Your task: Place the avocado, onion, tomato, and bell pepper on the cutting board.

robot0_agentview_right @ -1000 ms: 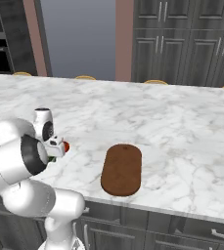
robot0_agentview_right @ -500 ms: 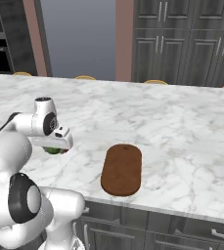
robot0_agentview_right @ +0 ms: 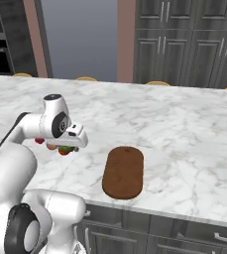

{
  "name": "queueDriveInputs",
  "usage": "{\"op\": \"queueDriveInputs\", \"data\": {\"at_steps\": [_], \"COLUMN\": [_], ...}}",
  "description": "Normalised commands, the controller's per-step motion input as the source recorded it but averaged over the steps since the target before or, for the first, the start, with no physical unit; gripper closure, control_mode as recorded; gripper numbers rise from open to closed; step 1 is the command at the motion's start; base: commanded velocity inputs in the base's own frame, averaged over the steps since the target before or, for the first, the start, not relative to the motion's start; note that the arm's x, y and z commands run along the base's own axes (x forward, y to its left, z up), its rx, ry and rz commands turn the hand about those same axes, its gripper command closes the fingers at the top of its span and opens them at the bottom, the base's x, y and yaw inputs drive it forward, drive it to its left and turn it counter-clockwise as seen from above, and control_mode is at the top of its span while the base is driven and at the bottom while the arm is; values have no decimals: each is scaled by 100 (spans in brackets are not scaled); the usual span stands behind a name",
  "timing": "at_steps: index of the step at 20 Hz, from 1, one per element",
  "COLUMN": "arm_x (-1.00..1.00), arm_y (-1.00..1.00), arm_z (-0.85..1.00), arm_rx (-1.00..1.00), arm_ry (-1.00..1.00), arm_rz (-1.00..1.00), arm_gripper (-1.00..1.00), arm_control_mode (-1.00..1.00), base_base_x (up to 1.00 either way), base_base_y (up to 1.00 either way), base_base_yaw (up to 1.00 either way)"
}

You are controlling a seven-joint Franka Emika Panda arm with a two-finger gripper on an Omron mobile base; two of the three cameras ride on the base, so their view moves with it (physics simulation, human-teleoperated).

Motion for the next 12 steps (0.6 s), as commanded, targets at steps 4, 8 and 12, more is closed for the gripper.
{"op": "queueDriveInputs", "data": {"at_steps": [4,8,12], "arm_x": [13,19,19], "arm_y": [-68,-72,-73], "arm_z": [3,0,1], "arm_rx": [0,0,0], "arm_ry": [-1,0,0], "arm_rz": [0,0,0], "arm_gripper": [100,100,100], "arm_control_mode": [-100,-100,-100], "base_base_x": [0,0,0], "base_base_y": [0,0,0], "base_base_yaw": [0,0,0]}}
